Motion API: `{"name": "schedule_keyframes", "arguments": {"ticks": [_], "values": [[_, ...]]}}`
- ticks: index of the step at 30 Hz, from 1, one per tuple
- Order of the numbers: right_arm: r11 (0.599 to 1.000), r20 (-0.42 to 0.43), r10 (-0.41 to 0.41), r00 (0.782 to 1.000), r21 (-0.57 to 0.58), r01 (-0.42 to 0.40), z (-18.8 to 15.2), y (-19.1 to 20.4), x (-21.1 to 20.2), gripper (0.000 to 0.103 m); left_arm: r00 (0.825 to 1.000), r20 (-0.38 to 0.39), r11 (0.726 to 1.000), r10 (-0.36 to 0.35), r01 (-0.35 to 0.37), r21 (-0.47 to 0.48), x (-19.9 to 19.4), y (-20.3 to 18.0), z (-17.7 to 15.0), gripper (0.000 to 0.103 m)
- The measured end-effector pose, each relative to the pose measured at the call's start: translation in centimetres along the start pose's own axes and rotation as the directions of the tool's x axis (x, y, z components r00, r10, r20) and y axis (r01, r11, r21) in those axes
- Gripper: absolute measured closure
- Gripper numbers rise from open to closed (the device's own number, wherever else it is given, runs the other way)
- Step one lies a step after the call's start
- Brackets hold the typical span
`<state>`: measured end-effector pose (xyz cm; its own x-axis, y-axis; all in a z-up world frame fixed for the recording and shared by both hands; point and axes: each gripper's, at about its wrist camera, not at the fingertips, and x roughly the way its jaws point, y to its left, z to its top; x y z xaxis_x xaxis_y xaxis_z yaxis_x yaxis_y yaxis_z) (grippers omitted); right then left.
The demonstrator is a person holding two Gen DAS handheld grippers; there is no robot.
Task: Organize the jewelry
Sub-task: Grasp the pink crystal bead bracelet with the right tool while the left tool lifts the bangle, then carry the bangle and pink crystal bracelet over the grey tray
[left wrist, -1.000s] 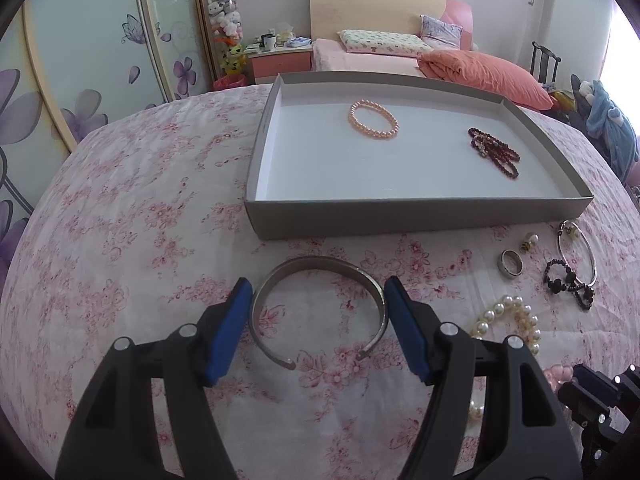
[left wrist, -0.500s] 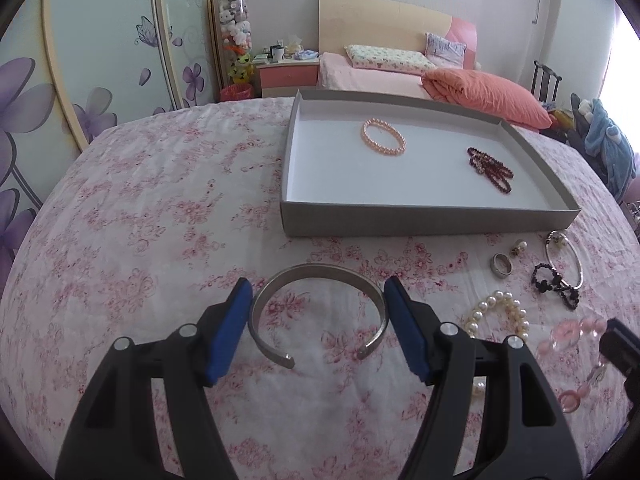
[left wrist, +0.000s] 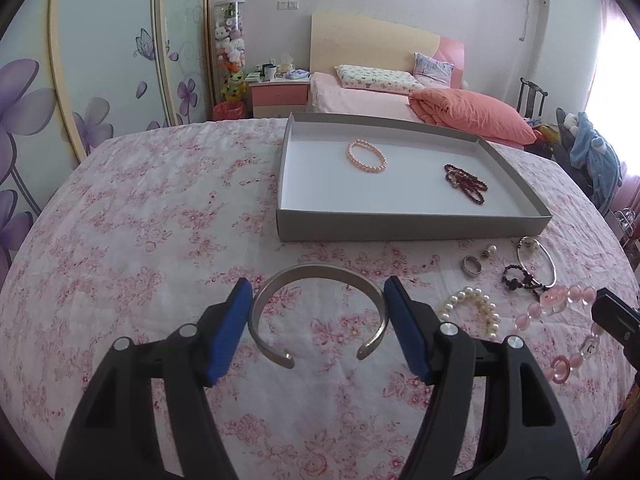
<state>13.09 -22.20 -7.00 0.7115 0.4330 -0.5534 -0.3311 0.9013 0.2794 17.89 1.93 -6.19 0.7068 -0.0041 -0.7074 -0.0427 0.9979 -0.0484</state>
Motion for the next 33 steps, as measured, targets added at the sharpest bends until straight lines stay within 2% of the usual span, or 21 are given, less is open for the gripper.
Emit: {"name": "schedule_keyframes", "arguments": {"ticks": [14, 26, 33], "values": [[1.000, 0.029, 0.007, 1.000, 0.003, -0.007, 0.4, 0.1, -0.7, 0.089, 0.999, 0.035, 0.999, -0.041, 0.040, 0.015, -1.6, -0.9, -0.3, 0.037], [1.000, 0.073, 0.024, 0.997, -0.007, -0.024, 1.1, 0.6, -1.6, 0.089, 0.985, 0.141, 0.995, -0.102, 0.098, 0.029, -4.5, -1.7, -0.3, 0.037], [0.999, 0.118, 0.036, 0.992, -0.020, -0.034, 2.2, 1.1, -2.4, 0.089, 0.976, 0.193, 0.994, -0.103, 0.098, 0.037, -6.0, -2.0, -0.1, 0.037]]}}
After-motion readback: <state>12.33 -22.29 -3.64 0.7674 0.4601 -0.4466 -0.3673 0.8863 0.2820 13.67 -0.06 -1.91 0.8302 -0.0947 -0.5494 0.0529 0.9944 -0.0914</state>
